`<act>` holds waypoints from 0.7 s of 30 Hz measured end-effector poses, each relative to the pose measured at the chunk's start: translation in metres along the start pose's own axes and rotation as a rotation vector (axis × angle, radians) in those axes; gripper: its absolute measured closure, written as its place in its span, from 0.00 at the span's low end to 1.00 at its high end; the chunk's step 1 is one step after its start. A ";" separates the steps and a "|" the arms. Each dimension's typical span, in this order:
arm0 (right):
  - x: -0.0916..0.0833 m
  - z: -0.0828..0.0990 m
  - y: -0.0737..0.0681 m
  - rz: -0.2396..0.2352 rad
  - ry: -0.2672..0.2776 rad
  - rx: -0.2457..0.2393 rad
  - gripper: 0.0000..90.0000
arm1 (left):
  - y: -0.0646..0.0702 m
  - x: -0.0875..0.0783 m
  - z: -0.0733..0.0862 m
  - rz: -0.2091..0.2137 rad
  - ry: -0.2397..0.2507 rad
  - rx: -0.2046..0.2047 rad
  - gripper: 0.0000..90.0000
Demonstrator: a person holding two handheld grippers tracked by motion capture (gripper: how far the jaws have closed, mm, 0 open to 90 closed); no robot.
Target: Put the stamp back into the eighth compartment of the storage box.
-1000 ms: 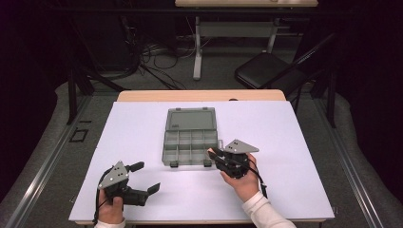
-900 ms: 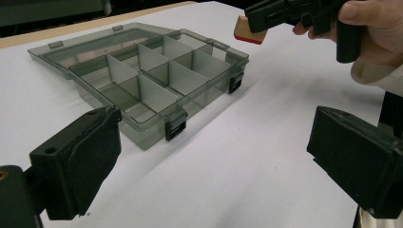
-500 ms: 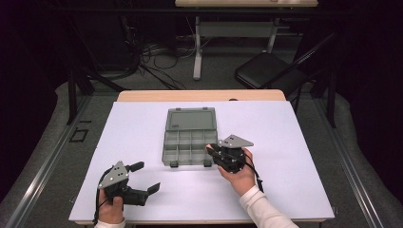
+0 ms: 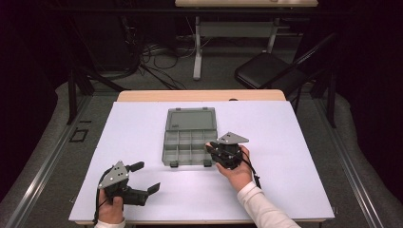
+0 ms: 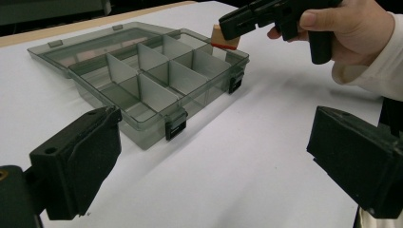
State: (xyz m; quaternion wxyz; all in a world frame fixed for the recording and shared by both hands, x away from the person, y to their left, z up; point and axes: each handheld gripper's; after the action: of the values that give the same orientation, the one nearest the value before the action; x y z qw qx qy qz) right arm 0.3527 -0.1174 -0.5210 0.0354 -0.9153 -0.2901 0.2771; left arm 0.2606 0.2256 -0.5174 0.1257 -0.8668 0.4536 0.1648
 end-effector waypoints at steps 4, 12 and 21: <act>0.001 -0.001 0.000 0.001 -0.009 -0.008 0.84 | 0.000 0.000 0.000 0.000 0.000 0.000 0.04; 0.002 -0.004 -0.002 0.001 -0.044 -0.033 0.84 | 0.000 0.000 0.000 0.000 0.000 0.001 0.04; 0.003 -0.009 -0.001 -0.002 -0.087 -0.038 0.84 | 0.000 0.000 0.000 0.000 0.000 0.002 0.04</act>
State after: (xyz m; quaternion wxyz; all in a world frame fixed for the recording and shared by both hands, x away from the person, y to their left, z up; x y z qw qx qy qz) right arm 0.3586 -0.1140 -0.5149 0.0057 -0.9025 -0.2977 0.3113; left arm 0.2604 0.2254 -0.5173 0.1265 -0.8666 0.4538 0.1646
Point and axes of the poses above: each handheld gripper's, and its own axes: x roughly forward along the jaws, z roughly out of its underside, y roughly to its right, and after that the axes turned 11 degrees about x, right-handed
